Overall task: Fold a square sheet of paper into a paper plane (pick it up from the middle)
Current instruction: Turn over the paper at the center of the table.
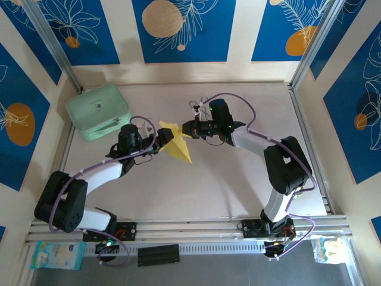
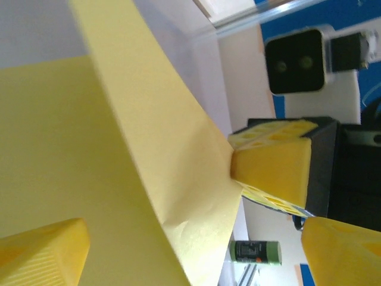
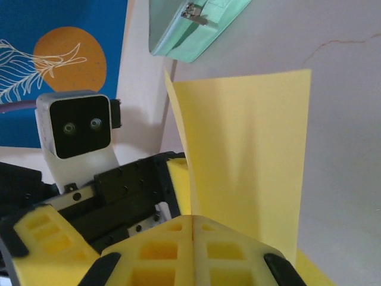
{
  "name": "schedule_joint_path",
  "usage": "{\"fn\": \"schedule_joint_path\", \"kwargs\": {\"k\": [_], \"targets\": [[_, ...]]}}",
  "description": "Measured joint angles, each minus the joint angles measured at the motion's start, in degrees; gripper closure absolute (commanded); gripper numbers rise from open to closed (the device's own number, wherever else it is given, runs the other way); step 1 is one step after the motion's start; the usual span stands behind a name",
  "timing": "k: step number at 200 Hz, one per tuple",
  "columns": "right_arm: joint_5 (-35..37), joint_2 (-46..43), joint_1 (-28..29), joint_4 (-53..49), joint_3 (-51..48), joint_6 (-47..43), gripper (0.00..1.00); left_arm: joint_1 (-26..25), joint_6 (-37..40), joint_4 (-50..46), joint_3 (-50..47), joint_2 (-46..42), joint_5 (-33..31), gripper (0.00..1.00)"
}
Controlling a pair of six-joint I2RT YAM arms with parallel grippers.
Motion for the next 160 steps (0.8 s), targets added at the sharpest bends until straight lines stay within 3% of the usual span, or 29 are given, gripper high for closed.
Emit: {"fn": "schedule_joint_path", "kwargs": {"k": [75, 160], "targets": [[-3.8, -0.2, -1.3, 5.9, -2.6, 8.1, 0.98, -2.6, -1.8, 8.3, 0.7, 5.3, 5.0, 0.38], [-4.4, -0.5, -2.1, 8.6, -4.2, 10.5, 0.97, -2.7, -2.6, 10.3, 0.9, 5.3, 4.7, 0.63]]}}
